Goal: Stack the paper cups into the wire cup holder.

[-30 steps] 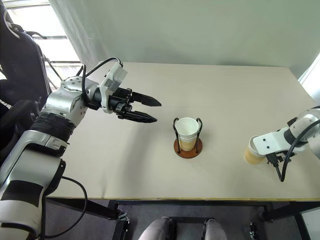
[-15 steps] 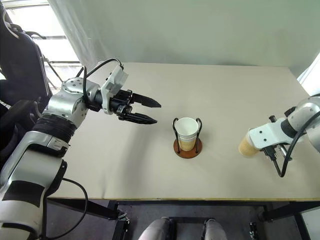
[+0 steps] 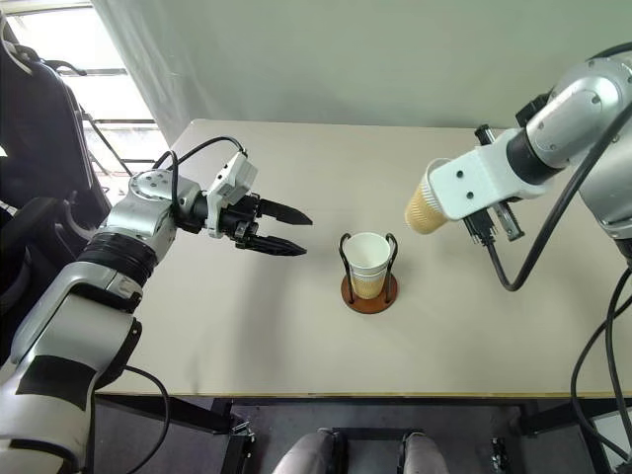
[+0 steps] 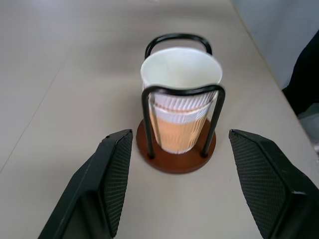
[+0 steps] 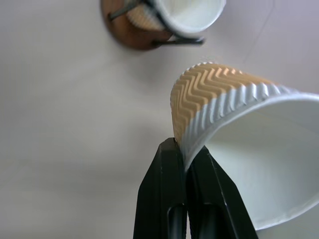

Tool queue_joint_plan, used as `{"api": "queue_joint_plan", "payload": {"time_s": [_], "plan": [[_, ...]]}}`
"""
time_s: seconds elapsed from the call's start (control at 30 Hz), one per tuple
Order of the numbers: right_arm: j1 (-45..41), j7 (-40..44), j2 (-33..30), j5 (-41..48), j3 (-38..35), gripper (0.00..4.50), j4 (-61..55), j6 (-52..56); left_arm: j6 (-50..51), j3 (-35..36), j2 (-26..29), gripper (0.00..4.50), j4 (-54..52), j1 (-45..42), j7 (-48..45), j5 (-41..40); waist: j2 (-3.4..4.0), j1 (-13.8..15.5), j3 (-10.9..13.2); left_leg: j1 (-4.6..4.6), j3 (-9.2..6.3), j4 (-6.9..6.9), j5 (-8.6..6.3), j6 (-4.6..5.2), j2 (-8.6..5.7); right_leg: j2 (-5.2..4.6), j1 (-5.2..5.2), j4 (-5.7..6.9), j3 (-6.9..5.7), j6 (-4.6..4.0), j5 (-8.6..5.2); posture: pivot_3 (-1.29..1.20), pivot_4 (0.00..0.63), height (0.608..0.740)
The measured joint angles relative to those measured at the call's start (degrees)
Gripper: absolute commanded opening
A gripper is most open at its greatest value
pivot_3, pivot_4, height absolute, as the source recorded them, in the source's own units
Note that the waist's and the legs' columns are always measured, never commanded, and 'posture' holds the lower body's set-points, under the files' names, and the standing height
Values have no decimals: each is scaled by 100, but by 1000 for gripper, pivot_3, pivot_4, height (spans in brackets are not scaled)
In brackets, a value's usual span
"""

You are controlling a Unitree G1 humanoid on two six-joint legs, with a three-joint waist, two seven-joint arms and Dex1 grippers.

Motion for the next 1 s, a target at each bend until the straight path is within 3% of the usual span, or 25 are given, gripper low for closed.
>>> {"api": "queue_joint_plan", "payload": {"time_s": [0.57, 1.0], "plan": [[-129, 0, 947, -100, 196, 42, 164, 131, -281, -34, -113, 3306, 236, 0, 0, 30, 0, 7, 0, -14, -1, 3, 0, -9, 0, 0, -18, 7, -1, -6, 1, 0, 150, 740], [159, 0, 1203, -174, 199, 42, -60, 256, -162, -33, -80, 3306, 78, -1, 0, 7, 0, 12, 0, -15, -1, 8, 4, -14, 0, 0, -17, 8, -2, -11, 4, 0, 150, 740]]}}
